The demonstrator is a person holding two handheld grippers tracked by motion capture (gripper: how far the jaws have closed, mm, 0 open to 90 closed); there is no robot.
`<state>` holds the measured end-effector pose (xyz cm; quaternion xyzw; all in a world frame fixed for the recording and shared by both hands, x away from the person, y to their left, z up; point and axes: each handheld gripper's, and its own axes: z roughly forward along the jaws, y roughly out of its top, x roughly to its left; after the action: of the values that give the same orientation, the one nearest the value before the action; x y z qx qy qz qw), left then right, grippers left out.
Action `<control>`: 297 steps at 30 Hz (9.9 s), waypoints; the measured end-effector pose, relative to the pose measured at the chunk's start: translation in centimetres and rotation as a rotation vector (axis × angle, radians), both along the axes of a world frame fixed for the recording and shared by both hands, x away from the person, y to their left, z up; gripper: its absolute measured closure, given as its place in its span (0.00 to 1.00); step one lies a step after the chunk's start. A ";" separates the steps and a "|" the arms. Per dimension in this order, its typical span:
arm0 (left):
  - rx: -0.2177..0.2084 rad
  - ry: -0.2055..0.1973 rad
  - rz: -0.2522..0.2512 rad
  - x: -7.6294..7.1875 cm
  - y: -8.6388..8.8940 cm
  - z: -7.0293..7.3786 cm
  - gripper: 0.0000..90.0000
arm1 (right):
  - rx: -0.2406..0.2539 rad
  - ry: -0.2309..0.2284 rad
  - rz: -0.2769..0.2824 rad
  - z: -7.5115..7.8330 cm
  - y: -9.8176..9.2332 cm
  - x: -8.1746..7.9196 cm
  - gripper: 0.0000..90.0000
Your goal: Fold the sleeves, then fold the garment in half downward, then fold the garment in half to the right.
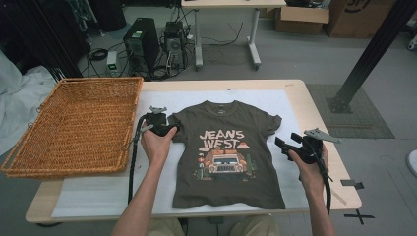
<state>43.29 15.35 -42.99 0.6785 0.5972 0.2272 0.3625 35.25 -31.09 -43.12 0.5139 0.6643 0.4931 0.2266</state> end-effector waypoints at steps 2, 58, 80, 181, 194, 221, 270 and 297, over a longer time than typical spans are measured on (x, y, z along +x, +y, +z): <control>0.013 0.040 0.018 0.4 -0.1 -0.7 0.47 | -0.010 0.007 -0.005 0.1 -0.1 0.0 0.28; -0.126 -0.107 -0.417 0.6 -2.3 2.8 0.64 | 0.082 0.257 -0.195 -2.1 1.3 9.6 0.53; -0.113 -0.111 -0.408 -1.2 -1.5 2.9 0.67 | 0.007 0.255 0.441 -1.1 11.7 9.0 0.69; -0.198 -0.114 -0.747 -8.0 -3.8 2.7 0.91 | -0.058 -0.030 0.631 1.5 8.4 1.6 0.94; -0.220 0.101 -0.873 -13.5 -3.3 -1.0 0.73 | -0.093 0.144 0.732 -1.4 5.8 -4.1 0.71; -0.245 -0.143 -0.375 -15.8 0.6 3.4 0.29 | -0.076 -0.034 0.342 3.3 12.2 0.1 0.23; -0.380 -0.159 -0.329 -20.3 -0.7 3.8 0.99 | 0.082 0.131 0.581 3.5 27.2 9.6 0.93; -0.162 0.088 -0.666 -12.9 -24.1 -2.1 0.95 | 0.055 0.214 0.240 -0.1 4.6 10.0 0.68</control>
<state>30.42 -8.75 -45.08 0.8142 0.3743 0.0188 0.4435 45.25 -26.49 -43.23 0.4866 0.7276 0.4769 0.0799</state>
